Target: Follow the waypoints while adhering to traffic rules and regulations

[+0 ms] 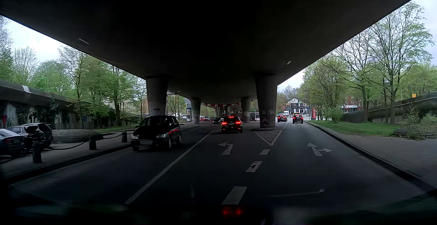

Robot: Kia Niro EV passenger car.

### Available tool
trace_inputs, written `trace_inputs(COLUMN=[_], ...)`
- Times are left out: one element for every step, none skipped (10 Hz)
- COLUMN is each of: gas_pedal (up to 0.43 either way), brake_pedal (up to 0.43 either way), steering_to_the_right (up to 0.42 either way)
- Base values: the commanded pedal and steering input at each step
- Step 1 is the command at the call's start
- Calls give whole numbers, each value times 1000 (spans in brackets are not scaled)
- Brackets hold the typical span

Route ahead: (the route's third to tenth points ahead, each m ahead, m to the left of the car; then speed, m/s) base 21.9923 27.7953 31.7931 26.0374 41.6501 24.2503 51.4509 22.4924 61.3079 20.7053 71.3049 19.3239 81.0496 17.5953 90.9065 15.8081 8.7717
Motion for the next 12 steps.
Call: trace_inputs(gas_pedal=[118, 118, 118, 118, 118, 118, 118, 118, 118, 118, 118, 118], brake_pedal=[6, 0, 0, 0, 0, 0, 0, 0, 0, 0, 0, 0], steering_to_the_right=[-4, -4, -4, -4, -4, -4, -4, -4, -4, -4, -4, -4])
